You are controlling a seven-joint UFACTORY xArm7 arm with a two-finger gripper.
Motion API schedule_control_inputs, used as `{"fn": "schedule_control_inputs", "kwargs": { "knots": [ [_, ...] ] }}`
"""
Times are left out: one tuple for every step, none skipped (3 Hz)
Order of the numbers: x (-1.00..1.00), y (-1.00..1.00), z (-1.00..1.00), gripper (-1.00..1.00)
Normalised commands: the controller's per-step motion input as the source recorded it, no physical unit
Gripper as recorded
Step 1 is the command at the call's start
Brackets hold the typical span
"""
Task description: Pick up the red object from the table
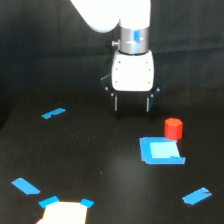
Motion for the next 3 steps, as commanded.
{"fn": "schedule_control_inputs", "kwargs": {
  "knots": [
    [1.00,0.70,0.50,1.00],
    [1.00,0.25,0.93,0.94],
    [1.00,-0.01,1.00,1.00]
  ]
}}
